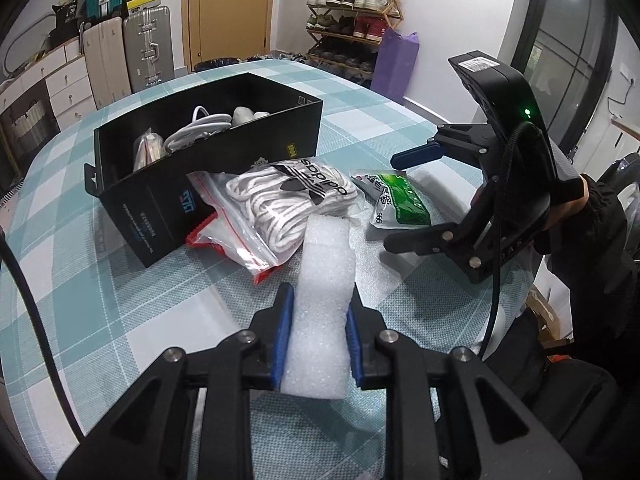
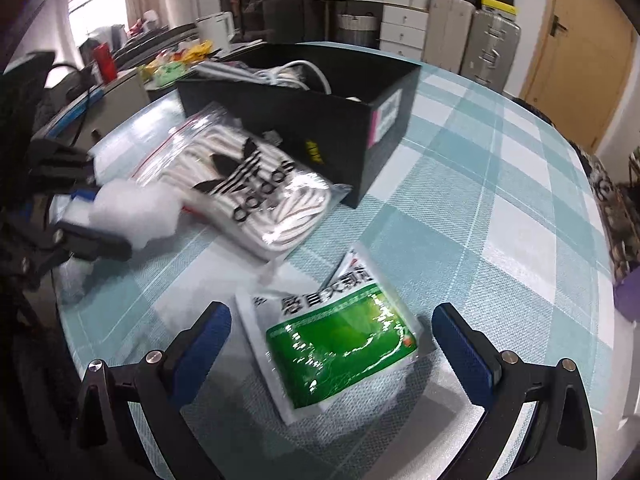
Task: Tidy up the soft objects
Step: 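Close left tool on the foam block while right tool closes on the green packet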
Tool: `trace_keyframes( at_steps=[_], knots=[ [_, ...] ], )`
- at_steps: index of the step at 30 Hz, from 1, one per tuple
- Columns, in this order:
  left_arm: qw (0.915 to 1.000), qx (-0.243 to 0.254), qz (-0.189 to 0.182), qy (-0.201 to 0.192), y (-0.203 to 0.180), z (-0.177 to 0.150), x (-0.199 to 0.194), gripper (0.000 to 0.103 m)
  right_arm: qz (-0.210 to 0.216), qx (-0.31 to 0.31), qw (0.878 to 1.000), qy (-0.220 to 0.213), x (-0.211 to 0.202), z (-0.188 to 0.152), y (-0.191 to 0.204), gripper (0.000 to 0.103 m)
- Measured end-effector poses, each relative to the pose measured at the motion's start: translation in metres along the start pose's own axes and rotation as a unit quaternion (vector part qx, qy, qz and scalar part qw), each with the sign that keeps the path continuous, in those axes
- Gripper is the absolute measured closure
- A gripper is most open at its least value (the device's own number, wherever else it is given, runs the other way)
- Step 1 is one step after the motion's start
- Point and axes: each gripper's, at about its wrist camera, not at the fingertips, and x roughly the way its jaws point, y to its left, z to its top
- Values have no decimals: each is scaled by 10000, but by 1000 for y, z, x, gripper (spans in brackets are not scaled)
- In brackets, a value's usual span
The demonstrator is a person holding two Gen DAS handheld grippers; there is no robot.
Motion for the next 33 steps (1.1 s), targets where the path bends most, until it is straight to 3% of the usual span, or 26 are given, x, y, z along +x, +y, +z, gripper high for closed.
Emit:
trace_keyframes(
  at_steps=[17, 24, 33],
  knots=[
    [9999, -77, -76, -125, 1, 1, -5, 80, -169, 56, 9998, -41, 5, 3, -10, 2],
    [9997, -105, -85, -223, 2, 2, -11, 81, 65, -44, 9999, -107, -2, 1, -7, 33],
    [9991, -188, -119, -364, 6, 7, -19, 81, 165, -206, 9996, -120, -12, -6, -6, 53]
  ],
)
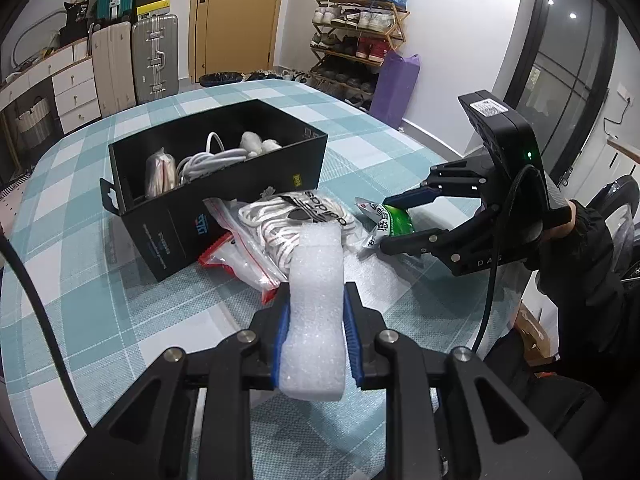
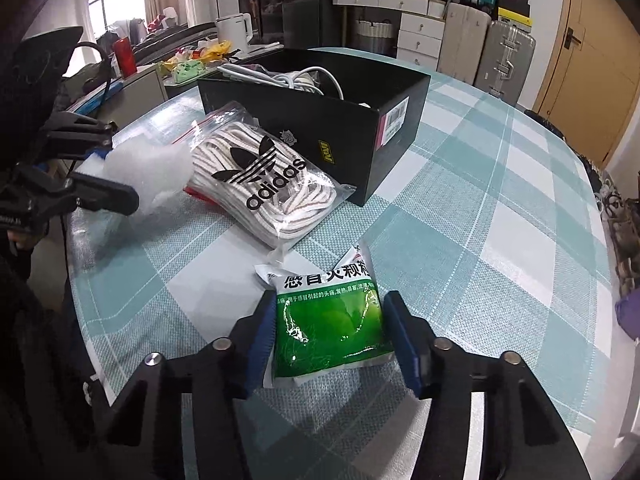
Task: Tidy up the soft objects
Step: 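Close left tool on the foam block while right tool closes on the green packet, then carry the foam block with left tool while right tool carries the green packet over the box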
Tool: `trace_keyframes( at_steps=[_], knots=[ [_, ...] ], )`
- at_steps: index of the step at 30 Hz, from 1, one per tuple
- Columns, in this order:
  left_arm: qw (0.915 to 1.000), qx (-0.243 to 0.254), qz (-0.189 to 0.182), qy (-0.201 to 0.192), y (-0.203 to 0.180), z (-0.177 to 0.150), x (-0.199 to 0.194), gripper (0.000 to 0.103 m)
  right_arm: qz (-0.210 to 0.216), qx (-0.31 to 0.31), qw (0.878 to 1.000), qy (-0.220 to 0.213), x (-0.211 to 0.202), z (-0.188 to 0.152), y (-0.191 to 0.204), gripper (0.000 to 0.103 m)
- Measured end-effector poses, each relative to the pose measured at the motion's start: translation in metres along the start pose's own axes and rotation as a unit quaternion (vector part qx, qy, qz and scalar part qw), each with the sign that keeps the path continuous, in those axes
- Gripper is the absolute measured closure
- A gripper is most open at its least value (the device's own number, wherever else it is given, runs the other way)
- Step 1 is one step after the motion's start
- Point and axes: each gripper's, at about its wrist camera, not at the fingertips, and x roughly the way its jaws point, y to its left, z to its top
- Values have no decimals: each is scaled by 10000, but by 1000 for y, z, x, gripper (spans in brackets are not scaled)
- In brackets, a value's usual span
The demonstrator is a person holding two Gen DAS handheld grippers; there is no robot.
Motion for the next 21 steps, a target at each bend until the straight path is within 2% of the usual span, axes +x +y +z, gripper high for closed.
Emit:
trace_keyframes(
  at_steps=[7, 12, 14, 15, 16, 18, 21],
  knots=[
    [9999, -40, 4, -121, 3, 1, -7, 81, 54, 3, 9999, -119, -10, -3, -5, 57],
    [10000, 28, -16, 50, 1, -1, 0, 81, 33, 18, 9997, -234, -19, -2, -7, 57],
    [9995, 146, -71, 259, -3, -4, 6, 79, 32, 13, 9997, -244, -19, -3, -7, 57],
    [9991, 223, -46, 344, -6, -6, 10, 77, 38, 18, 9997, -247, -19, -3, -7, 57],
    [9990, 270, -23, 349, -8, -7, 12, 66, 32, 22, 9997, -247, -19, -3, -7, 57],
    [9989, 305, -9, 369, -11, -8, 15, 52, 34, 25, 9997, -244, -18, -2, -7, 57],
    [9985, 327, -27, 448, -12, -10, 21, 52, 34, 21, 9997, -250, -18, -2, -7, 57]
  ],
)
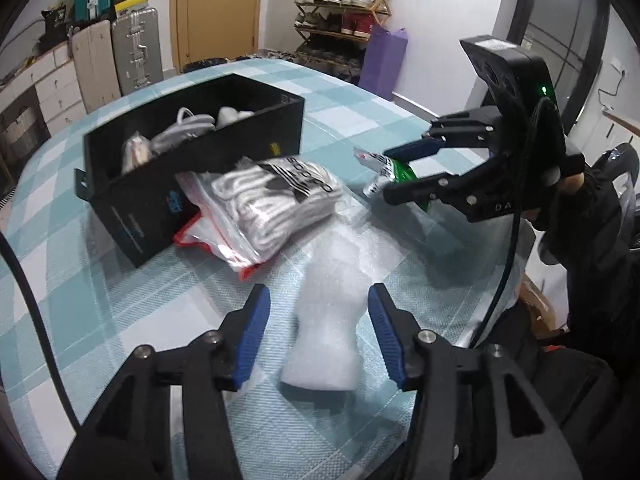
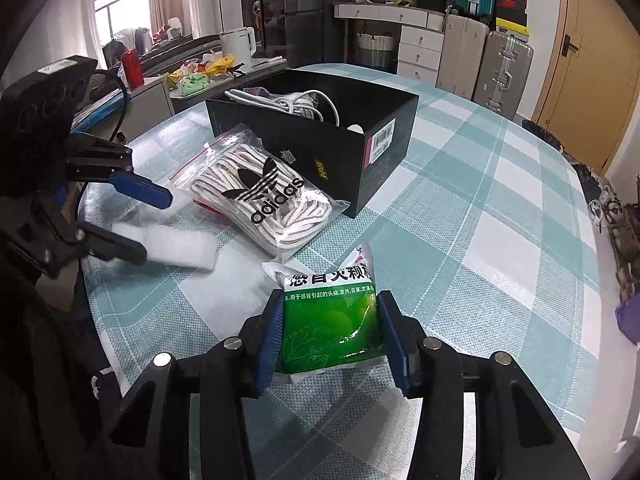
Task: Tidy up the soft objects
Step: 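Carry the foam block with left tool while right tool carries the green packet over the box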
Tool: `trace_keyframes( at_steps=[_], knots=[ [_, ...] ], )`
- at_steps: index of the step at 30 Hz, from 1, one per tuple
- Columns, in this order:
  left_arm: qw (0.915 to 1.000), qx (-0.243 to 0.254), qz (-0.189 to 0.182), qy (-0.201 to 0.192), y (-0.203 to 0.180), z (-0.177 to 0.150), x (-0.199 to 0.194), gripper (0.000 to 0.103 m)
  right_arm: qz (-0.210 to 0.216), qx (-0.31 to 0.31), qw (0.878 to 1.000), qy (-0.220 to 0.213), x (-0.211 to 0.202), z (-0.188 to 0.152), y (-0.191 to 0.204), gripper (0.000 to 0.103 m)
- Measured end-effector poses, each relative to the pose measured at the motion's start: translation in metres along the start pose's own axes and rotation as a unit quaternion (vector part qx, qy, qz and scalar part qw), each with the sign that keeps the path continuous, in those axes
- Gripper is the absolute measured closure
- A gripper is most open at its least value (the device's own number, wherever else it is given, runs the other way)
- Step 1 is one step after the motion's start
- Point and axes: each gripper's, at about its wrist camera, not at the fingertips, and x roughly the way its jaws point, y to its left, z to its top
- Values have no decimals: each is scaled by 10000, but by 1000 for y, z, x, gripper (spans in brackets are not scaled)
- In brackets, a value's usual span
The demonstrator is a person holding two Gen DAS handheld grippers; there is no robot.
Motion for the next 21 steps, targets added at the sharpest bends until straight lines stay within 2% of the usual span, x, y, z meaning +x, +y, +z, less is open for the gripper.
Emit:
trace_keyframes(
  at_steps=[3, 4, 8, 17, 21],
  knots=[
    [9998, 94, 82, 129, -2, -3, 7, 57, 5, 0, 10000, -1, 0, 0, 0, 57],
    [9998, 72, 43, 172, -2, -4, 10, 66, 1, 2, 10000, 1, 0, 0, 0, 57],
    [9998, 71, 62, 158, -2, -5, 11, 67, 0, -5, 10000, -3, -1, 0, 0, 57],
    [9997, 27, -10, -232, -3, 3, -11, 67, 19, -97, 9999, -132, -9, 2, 5, 57],
    [9991, -5, 75, -422, -1, 8, -25, 67, 66, -137, 9994, -304, -20, 5, 9, 57]
  ],
)
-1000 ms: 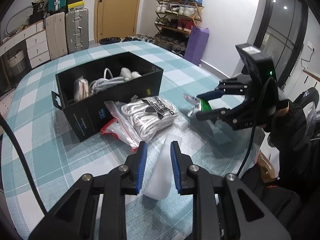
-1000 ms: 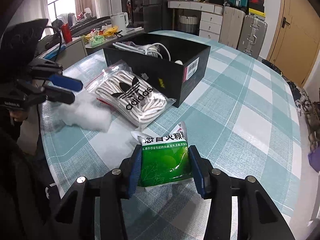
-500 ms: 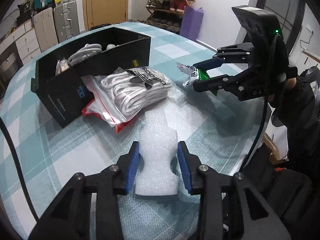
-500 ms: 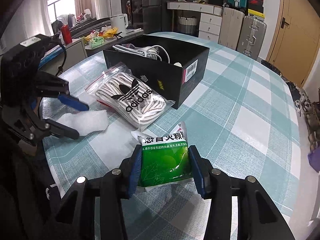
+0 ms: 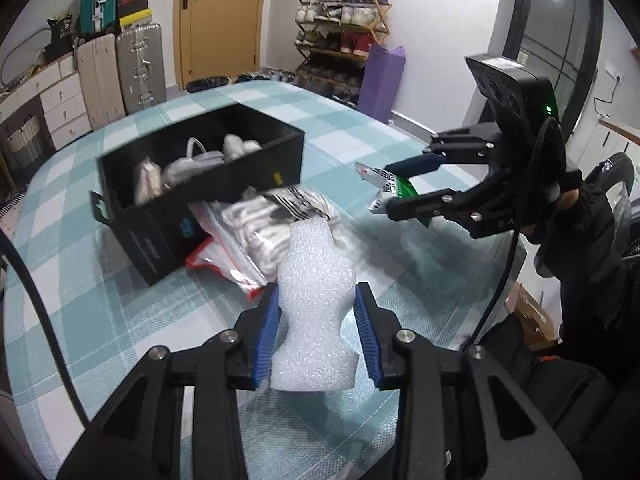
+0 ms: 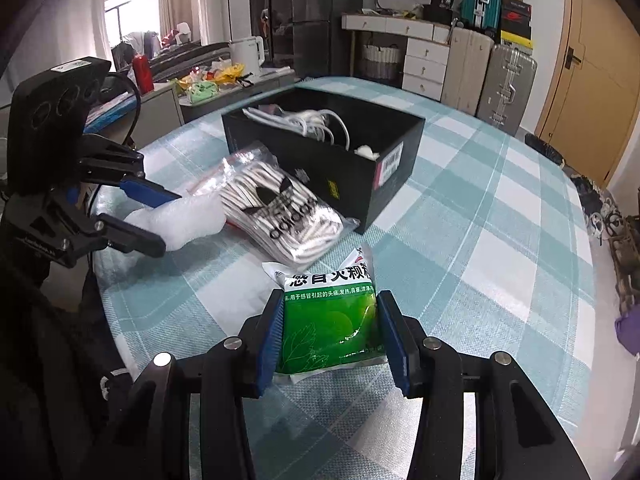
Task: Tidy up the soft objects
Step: 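Carry the foam block with left tool while right tool carries the green packet over the box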
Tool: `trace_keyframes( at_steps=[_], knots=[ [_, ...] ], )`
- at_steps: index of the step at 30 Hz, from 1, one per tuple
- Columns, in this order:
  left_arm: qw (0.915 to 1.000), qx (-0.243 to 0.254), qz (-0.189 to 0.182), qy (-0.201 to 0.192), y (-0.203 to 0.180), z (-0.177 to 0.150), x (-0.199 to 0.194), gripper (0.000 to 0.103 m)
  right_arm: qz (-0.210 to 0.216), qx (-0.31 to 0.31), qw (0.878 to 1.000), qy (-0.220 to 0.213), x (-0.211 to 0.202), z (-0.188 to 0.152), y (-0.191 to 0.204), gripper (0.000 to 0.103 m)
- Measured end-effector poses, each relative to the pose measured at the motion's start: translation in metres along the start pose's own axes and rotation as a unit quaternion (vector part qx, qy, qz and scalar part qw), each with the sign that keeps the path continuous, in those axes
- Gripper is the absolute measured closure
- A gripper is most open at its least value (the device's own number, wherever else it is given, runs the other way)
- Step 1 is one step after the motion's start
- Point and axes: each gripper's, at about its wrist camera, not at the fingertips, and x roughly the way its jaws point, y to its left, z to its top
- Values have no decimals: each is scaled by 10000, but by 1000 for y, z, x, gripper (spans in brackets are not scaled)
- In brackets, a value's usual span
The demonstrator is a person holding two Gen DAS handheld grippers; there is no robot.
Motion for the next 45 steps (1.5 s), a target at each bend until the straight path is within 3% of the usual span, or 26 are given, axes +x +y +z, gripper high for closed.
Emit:
trace_keyframes(
  at_steps=[6, 15, 27, 45],
  knots=[
    [9984, -252, 215, -451, 13, 9, -26, 67, 76, 14, 9991, -425, -19, 9, 4, 57],
    [9889, -741, 697, -1087, 47, 23, -45, 67, -74, 76, 9966, -815, -28, 24, 11, 57],
    [9773, -1061, 1353, -1236, 75, 45, -34, 67, -101, 499, 9911, -1231, -25, 50, 6, 57],
    [9699, -1479, 1476, -1247, 104, 75, 6, 67, -165, 689, 9878, -1385, 5, 102, -2, 57]
  ],
)
